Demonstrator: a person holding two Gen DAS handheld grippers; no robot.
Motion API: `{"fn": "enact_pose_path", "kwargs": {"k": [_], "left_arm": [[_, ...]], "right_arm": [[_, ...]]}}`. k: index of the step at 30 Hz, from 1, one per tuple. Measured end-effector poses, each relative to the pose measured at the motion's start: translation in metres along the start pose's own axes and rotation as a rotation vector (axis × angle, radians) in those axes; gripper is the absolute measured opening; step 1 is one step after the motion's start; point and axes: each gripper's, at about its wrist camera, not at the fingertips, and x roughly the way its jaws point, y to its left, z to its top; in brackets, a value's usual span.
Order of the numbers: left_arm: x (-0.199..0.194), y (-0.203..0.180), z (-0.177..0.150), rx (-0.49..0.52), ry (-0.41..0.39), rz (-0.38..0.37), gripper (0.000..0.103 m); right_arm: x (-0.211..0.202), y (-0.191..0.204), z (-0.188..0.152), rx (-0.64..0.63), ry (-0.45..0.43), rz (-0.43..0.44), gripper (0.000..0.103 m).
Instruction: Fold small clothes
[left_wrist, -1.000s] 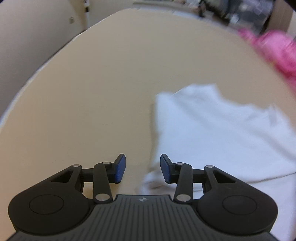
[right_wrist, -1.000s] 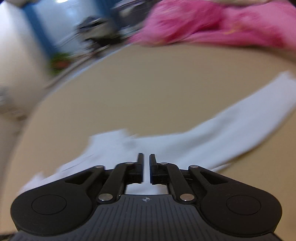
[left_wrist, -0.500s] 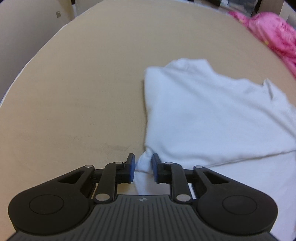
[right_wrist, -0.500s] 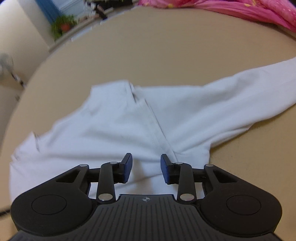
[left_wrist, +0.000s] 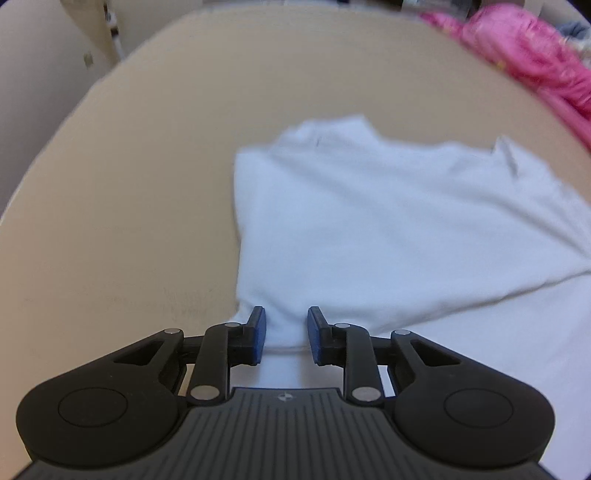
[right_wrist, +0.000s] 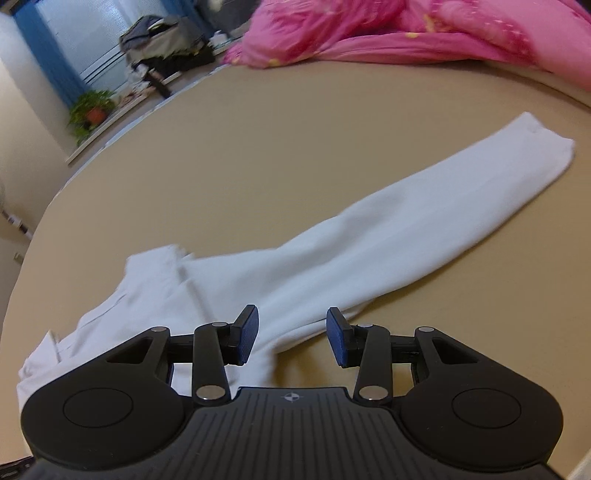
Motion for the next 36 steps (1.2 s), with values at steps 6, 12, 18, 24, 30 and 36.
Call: {"fn": "enact_pose_path", "kwargs": {"k": [6,12,18,24,30,36], "left_arm": [[0.021,-0.014,-0.006,0.077,0.037,0.008,0.031],[0.021,-0.020,-0.007,0.107,0.023,0.018,0.031],[0.026,-0.023,-0.009,0.122,0.013,0.016,0.031],[0.023,-0.021,-0.010,0.120,0.006,0.009,0.031],[0.022,-0.024,-0.011,0.129,0.001,0.015,0.031],[0.020,-0.023,-0.010,0.123,0.004,0.012,0.031]], "right_arm": [[0.014,-0.057,0.023,0.103,-0.055,-0.015,0.043],[0.029,-0.137,0.042,0.275,-0.131,-0.067,0.043],[0.047,-0.220,0.050,0.433,-0.188,-0.103,0.042],[0.064,-0.261,0.063,0.527,-0.262,0.019,0.042],[0.073,-0.283,0.069,0.607,-0.329,0.044,0.040],[0.072,-0.262,0.077,0.557,-0.391,-0.115,0.006]]}}
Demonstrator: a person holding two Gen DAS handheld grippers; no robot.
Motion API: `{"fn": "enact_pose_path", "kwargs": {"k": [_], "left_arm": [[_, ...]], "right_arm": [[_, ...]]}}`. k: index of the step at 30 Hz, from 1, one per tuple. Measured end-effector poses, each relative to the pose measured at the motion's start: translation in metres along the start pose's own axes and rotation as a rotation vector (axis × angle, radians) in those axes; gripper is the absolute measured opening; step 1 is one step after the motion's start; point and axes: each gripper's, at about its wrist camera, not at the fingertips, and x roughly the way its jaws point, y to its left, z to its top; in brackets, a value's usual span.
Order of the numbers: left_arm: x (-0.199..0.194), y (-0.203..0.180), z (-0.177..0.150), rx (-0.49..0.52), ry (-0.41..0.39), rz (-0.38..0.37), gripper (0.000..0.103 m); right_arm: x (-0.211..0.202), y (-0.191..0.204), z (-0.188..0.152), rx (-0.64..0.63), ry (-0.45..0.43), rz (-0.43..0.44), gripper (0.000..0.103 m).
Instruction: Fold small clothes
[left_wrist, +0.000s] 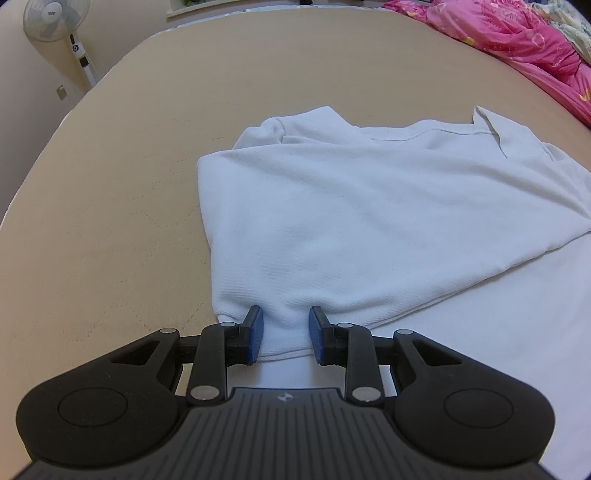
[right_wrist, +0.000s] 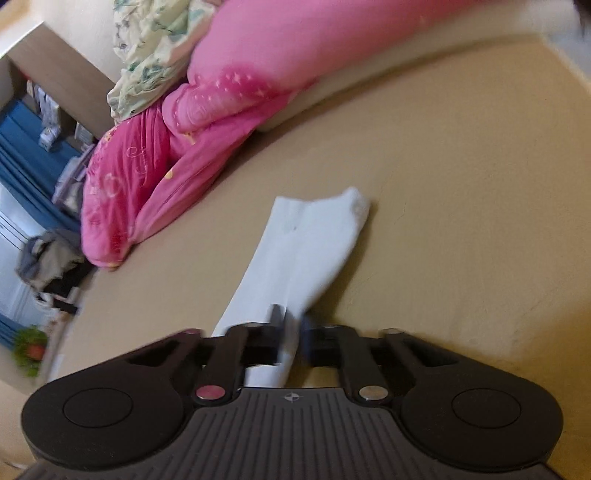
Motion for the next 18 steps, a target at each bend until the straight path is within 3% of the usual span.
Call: {"fn": "enact_pose_path", "kwargs": {"k": [3,6,9,11,14,16,17,18], "left_arm": [[0.000,0.001,0.000,-0.007,0.002,-0.005,0.031],[0.000,0.005,0.001,-0.025,0.007,-0.020,0.031],[-0.003,0.013,0.003,-0.068,0.018,-0.050,0.031],[-0.005,0.025,0.004,-0.133,0.025,-0.087,0.031],[-0.011,0.047,0.007,-0.233,0.009,-0.119,0.031],[-0.015,0.062,0.008,-0.295,-0.002,-0.133,0.031],[-0.017,0.068,0.008,-0.321,-0.007,-0.131,0.031],[-0.018,0.075,0.009,-0.346,-0.010,-0.131,0.031]], "right_arm": [[-0.018,0.038,-0.007,-0.143,-0.092,-0.055,0.006],[-0.047,0.104,-0.027,-0.321,-0.189,-0.012,0.006],[-0.096,0.192,-0.082,-0.553,-0.235,0.206,0.006],[-0.139,0.244,-0.140,-0.698,-0.225,0.396,0.006],[-0.207,0.292,-0.242,-0.818,-0.126,0.677,0.006],[-0.240,0.301,-0.313,-0.884,0.018,0.819,0.007],[-0.249,0.299,-0.349,-0.930,0.110,0.861,0.013],[-0.252,0.296,-0.388,-1.019,0.248,0.880,0.016]]}}
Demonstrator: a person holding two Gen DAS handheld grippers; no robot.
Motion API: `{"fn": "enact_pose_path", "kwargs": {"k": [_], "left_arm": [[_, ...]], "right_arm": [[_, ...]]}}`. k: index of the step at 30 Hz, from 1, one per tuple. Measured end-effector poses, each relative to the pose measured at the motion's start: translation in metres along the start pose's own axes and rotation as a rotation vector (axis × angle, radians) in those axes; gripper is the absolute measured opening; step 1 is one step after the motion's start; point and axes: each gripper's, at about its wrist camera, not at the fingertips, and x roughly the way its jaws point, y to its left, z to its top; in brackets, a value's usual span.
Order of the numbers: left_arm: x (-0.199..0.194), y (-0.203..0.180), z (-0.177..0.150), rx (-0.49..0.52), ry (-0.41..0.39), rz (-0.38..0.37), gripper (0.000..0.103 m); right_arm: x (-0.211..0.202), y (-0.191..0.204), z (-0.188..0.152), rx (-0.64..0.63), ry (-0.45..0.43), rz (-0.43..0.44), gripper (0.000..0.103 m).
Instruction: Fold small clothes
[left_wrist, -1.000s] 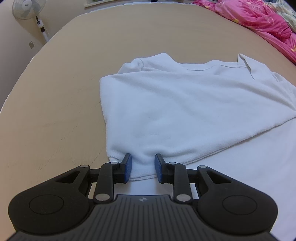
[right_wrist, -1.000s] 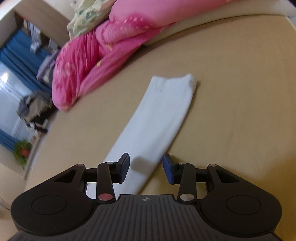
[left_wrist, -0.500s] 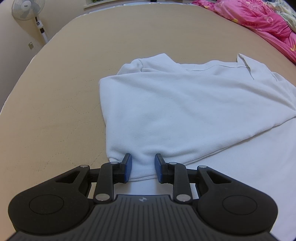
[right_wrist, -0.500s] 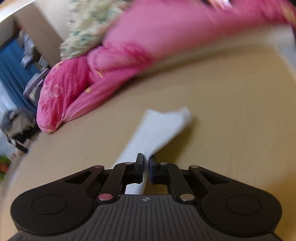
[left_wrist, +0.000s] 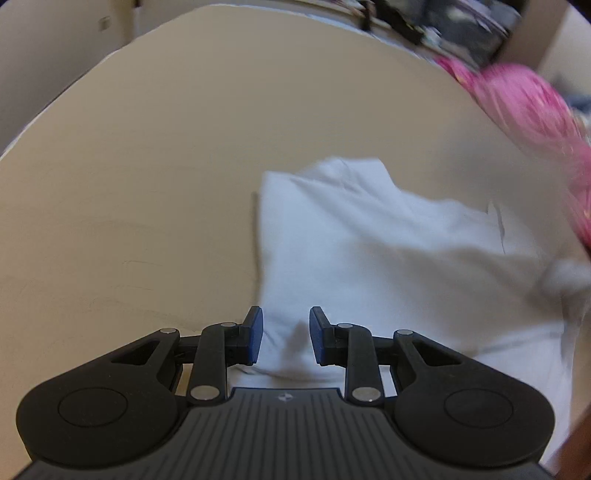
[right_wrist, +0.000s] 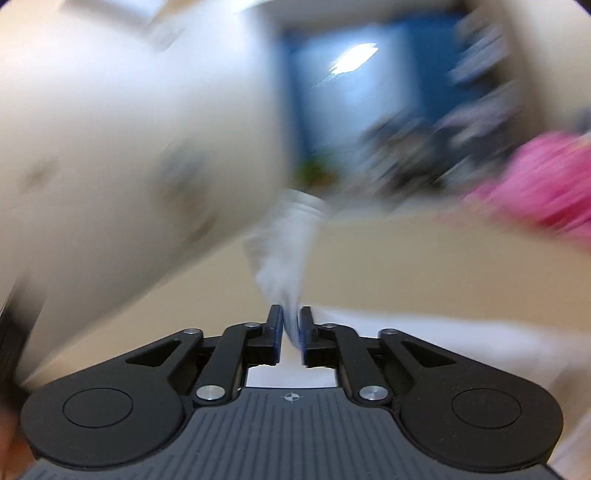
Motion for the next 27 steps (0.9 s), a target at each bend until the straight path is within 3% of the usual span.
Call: {"fn": "enact_pose_path", "kwargs": {"k": [2,4,7,11,15,17,18,19,20,24,27], "left_arm": [[-0.005,0.010,0.004,-0.048,-0.005,-0.014,0.031],[-0.011,0.017,0.007,-0.102,-0.013,-0.051,0.030],[-0.018,0.018,0.008,-0.142,-0.027,-0.122,0.030],[-0.008,0.011,0.006,-0.158,0.019,-0.169,0.030],[0.014,-0.008,-0.005,-0.066,0.092,-0.116,0.030],[0.020,-0.015,-0.013,-0.023,0.093,-0.082,0.025],[0.019,-0.019,-0.015,0.006,0.077,-0.065,0.011],[0.017,-0.024,-0.016,0.039,0.060,-0.050,0.005],[0.011,-0.027,-0.015,0.060,0.038,-0.039,0.005],[-0.020,-0.022,-0.003,0.030,-0.115,0.040,0.004],[-0.012,-0.019,-0.003,0.028,-0.077,0.101,0.005]], "right_arm": [[0.026,0.030,-0.047,-0.036,0.270,0.050,0.017],[0.023,0.032,-0.068,-0.012,0.401,0.070,0.017],[-0.013,0.013,-0.058,-0.008,0.398,0.081,0.025],[-0.064,-0.018,-0.034,-0.119,0.380,0.024,0.038],[-0.090,-0.072,-0.012,-0.178,0.340,-0.130,0.042],[-0.096,-0.102,-0.013,-0.116,0.296,-0.244,0.042],[-0.096,-0.116,-0.017,-0.057,0.281,-0.289,0.042],[-0.095,-0.132,-0.021,0.009,0.285,-0.331,0.042],[-0.090,-0.143,-0.021,0.052,0.316,-0.369,0.042],[-0.089,-0.168,-0.010,0.176,0.201,-0.402,0.043],[-0.082,-0.191,-0.005,0.291,0.191,-0.413,0.043]]}}
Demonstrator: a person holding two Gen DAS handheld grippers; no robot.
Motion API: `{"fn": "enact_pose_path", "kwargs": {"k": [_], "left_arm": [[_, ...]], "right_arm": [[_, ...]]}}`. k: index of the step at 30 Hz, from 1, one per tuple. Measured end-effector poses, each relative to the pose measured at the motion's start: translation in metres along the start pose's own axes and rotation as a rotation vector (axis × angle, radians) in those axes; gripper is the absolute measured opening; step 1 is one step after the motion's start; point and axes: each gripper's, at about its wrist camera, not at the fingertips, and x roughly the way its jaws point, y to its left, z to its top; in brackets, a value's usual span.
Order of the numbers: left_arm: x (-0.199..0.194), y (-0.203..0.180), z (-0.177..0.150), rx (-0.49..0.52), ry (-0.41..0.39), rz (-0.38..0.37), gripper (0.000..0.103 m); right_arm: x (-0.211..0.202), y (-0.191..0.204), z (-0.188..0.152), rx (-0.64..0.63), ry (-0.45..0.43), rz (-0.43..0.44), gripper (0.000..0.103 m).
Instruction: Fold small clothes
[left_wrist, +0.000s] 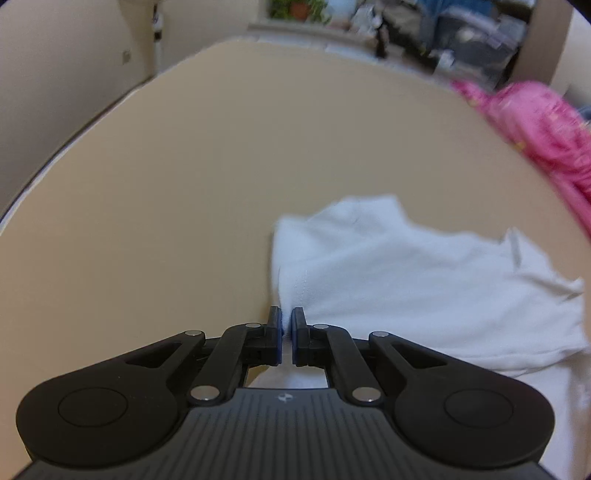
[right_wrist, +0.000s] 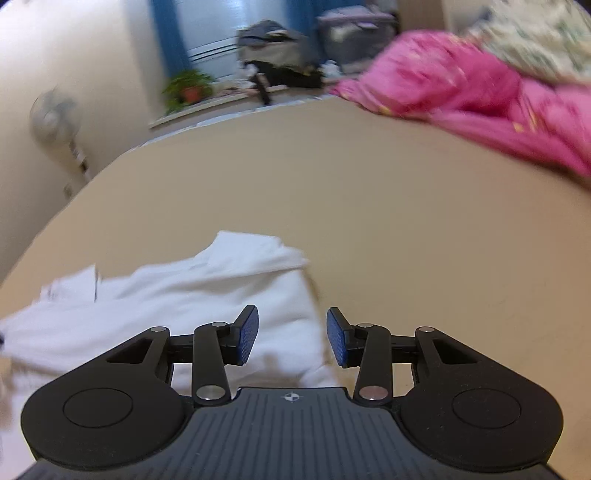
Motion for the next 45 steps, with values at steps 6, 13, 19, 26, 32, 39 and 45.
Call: {"fn": "enact_pose_path", "kwargs": {"k": [6,13,19,26,32,39,45], "left_arm": [[0.011,0.002,-0.006,0.021,0.034,-0.002,0.005],[0.018,0.006,-0.006,0.022,0.045,-0.003,0.005],[0.020,0.002,-0.004,0.018,0.044,-0.009,0.005],[0.017,0.005,-0.002,0.028,0.037,-0.017,0.008],[0.005,0.015,0.004,-0.012,0.018,-0.075,0.009],[0.008,0.016,-0.004,-0.011,0.055,-0.085,0.015],[0.013,0.012,-0.024,0.024,0.082,-0.039,0.022]], "right_arm": [[0.058,-0.005,0.008,0.059,0.095,0.050,0.043],[0.116,-0.011,0.032,0.148,0.112,0.051,0.037],[0.133,-0.035,0.043,0.304,0.060,0.117,0.009],[0.085,-0.074,0.067,0.447,-0.155,-0.091,0.000],[0.073,0.000,0.046,0.124,0.190,0.289,0.018],[0.064,-0.007,0.005,0.140,0.344,0.053,0.000],[0.054,0.003,-0.019,0.019,0.364,-0.055,0.000]]}}
